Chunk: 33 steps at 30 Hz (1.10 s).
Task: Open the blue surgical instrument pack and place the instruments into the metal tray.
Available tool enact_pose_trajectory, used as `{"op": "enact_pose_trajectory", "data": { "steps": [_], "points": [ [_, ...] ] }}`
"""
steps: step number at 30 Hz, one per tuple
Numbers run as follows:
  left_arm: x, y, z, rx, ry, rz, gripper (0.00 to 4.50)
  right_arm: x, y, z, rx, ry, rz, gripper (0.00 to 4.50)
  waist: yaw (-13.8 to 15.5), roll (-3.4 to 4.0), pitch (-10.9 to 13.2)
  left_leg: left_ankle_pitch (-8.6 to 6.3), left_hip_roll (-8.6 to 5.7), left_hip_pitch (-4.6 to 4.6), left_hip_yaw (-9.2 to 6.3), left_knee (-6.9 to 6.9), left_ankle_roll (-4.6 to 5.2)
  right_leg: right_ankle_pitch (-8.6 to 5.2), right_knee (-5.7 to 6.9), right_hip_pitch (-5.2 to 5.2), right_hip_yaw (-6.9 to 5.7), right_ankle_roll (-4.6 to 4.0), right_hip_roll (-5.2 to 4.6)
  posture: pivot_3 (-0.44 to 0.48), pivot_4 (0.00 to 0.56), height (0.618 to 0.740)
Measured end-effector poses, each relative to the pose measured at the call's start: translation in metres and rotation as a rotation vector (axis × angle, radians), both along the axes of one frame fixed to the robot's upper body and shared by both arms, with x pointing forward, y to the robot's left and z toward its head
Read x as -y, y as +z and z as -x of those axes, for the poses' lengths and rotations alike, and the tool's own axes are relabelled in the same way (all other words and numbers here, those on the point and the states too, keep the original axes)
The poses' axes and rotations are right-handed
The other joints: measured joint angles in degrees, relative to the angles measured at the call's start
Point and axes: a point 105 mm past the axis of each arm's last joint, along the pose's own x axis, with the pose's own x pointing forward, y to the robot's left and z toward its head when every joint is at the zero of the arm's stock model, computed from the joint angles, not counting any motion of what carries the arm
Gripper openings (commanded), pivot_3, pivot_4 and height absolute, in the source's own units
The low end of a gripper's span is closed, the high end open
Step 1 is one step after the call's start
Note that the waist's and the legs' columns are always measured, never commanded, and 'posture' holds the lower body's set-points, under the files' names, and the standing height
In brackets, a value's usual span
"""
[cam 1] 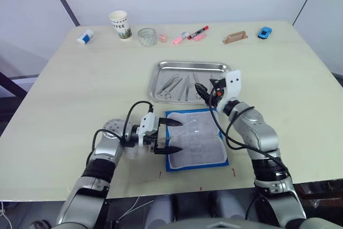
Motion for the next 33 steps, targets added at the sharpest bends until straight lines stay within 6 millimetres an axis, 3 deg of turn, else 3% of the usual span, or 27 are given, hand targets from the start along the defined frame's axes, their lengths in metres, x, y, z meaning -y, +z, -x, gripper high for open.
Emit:
{"op": "enact_pose_trajectory", "data": {
  "steps": [7,11,14,23,25,29,33],
  "points": [
    [-0.002,0.013,0.006,-0.053,0.096,0.083,4.50,0.016,-0.006,0.026,0.004,0.206,0.015,3.42,0.1,-0.31,0.3,0.00,0.02,-0.01,-0.03,0.01,0.00,0.00,0.05,-0.01,-0.04,-0.01,-0.01,0.000,0.150,0.740],
    [-0.010,0.025,0.008,-0.092,0.193,0.144,4.50,0.033,-0.011,0.038,-0.003,0.297,0.061,4.42,0.3,-0.68,0.6,0.00,0.03,-0.02,-0.05,0.03,0.00,0.00,0.04,0.00,-0.08,0.00,-0.06,0.000,0.150,0.740],
    [-0.011,0.032,0.012,-0.137,0.226,0.177,4.50,0.036,-0.011,0.051,0.001,0.385,0.078,4.42,0.4,-0.74,0.7,0.00,0.03,-0.04,-0.07,0.03,0.00,0.00,0.05,0.00,-0.11,0.00,-0.06,0.000,0.150,0.740],
    [-0.075,0.031,0.034,-0.237,0.474,0.205,4.50,0.104,-0.032,0.103,-0.049,0.412,0.183,4.42,0.7,-0.87,0.8,0.00,0.03,-0.04,-0.11,0.01,-0.01,0.00,-0.04,0.06,-0.31,-0.01,-0.28,0.000,0.150,0.740],
    [-0.096,0.026,0.041,-0.258,0.552,0.196,4.50,0.122,-0.038,0.117,-0.076,0.366,0.182,4.42,0.7,-0.90,0.9,0.00,0.03,0.05,-0.08,0.01,-0.01,-0.01,-0.02,0.13,-0.32,-0.02,-0.30,0.000,0.150,0.740],
    [-0.121,0.021,0.051,-0.267,0.636,0.197,4.50,0.138,-0.041,0.133,-0.088,0.313,0.177,4.42,0.9,-0.89,0.9,-0.01,0.03,0.07,-0.06,0.00,-0.02,-0.03,-0.04,0.15,-0.34,-0.03,-0.35,0.000,0.150,0.740],
    [-0.149,0.006,0.070,-0.316,0.760,0.175,4.50,0.169,-0.042,0.148,-0.110,0.200,0.209,4.42,1.0,-0.94,0.9,-0.01,-0.03,0.05,-0.01,-0.01,-0.02,-0.08,-0.10,0.14,-0.35,-0.09,-0.69,0.000,0.150,0.740]
  ]
}}
